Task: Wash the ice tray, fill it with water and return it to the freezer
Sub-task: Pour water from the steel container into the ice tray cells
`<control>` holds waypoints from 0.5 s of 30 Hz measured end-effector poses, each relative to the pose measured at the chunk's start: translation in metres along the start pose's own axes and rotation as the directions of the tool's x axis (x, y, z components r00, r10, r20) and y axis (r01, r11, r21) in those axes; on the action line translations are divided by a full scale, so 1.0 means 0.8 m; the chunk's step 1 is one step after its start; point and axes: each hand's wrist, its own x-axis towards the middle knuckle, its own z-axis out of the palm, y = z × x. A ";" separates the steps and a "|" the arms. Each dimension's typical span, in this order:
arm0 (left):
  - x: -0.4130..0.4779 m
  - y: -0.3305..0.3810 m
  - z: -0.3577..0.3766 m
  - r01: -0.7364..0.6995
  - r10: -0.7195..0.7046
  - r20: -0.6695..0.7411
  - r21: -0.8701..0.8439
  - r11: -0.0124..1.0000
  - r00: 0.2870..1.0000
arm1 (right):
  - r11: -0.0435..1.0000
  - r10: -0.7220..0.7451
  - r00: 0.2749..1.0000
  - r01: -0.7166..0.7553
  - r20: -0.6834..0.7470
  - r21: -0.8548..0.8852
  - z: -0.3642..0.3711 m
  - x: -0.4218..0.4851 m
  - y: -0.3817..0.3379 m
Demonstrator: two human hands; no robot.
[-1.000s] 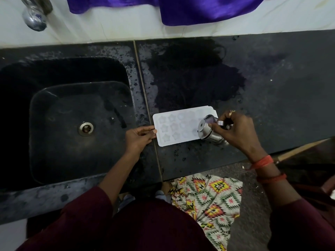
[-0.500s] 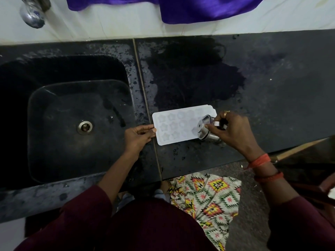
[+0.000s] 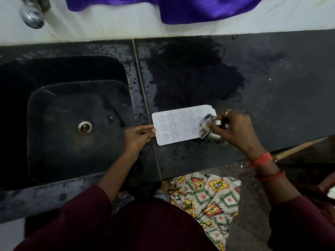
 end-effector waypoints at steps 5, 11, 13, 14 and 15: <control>-0.001 0.001 0.000 -0.001 0.001 0.007 0.004 1.000 1.000 | 1.000 -0.011 1.000 0.011 0.004 -0.006 0.001 0.001 0.001; -0.002 0.001 -0.001 -0.003 0.003 0.000 0.002 1.000 1.000 | 0.999 -0.012 1.000 0.014 -0.027 0.038 0.001 0.000 0.001; -0.002 0.001 -0.001 0.000 0.000 -0.003 0.001 1.000 1.000 | 0.997 -0.011 0.999 0.015 -0.052 0.072 0.001 -0.001 0.001; -0.001 0.001 -0.001 0.001 -0.001 -0.003 0.001 1.000 1.000 | 0.996 -0.009 0.998 0.014 -0.060 0.084 0.001 -0.001 0.000; -0.001 0.002 -0.001 0.003 -0.003 -0.004 0.000 1.000 1.000 | 0.995 -0.007 0.998 0.013 -0.066 0.098 0.001 -0.002 -0.001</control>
